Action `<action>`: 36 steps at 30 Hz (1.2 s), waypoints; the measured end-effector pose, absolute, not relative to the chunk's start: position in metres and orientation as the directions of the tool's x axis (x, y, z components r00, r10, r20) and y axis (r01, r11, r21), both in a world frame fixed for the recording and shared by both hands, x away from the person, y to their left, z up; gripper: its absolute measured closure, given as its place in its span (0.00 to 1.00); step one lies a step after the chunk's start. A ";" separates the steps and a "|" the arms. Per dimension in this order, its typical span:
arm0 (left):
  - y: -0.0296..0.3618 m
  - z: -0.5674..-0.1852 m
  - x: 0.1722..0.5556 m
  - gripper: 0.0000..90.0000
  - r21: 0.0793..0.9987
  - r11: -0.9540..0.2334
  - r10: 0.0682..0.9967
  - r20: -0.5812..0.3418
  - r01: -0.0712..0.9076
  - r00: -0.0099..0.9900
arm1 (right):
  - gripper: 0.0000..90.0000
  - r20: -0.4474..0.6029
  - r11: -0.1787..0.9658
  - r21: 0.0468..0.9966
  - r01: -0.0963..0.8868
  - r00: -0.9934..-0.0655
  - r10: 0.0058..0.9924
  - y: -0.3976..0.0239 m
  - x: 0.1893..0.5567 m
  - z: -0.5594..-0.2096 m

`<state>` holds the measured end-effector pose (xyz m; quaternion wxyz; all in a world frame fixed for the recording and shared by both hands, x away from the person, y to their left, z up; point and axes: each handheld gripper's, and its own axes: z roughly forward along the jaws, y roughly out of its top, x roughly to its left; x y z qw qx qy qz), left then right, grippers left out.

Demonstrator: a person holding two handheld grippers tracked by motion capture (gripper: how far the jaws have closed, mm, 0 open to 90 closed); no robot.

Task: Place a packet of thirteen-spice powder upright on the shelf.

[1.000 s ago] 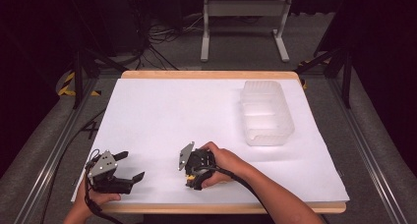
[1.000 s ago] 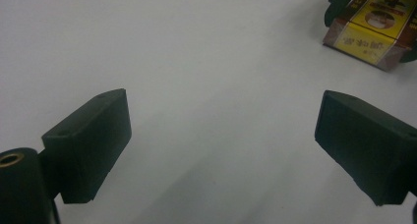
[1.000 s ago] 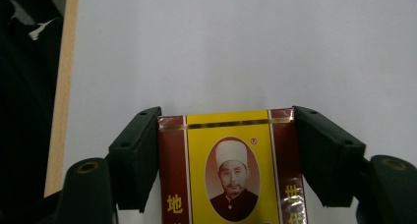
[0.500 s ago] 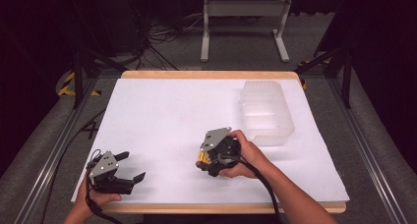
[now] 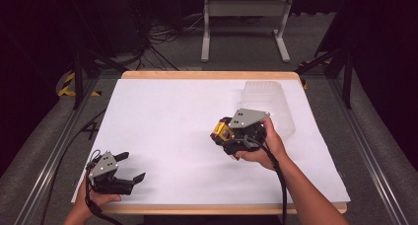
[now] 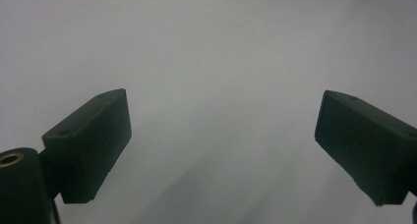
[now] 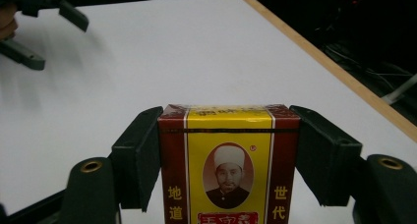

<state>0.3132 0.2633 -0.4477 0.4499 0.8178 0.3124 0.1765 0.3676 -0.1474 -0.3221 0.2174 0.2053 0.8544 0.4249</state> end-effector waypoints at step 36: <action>0.265 -0.448 0.315 0.09 0.842 -0.408 0.666 0.012 0.351 0.746 | 0.36 -0.158 0.298 0.914 0.274 -0.437 0.885 -0.230 0.437 -0.329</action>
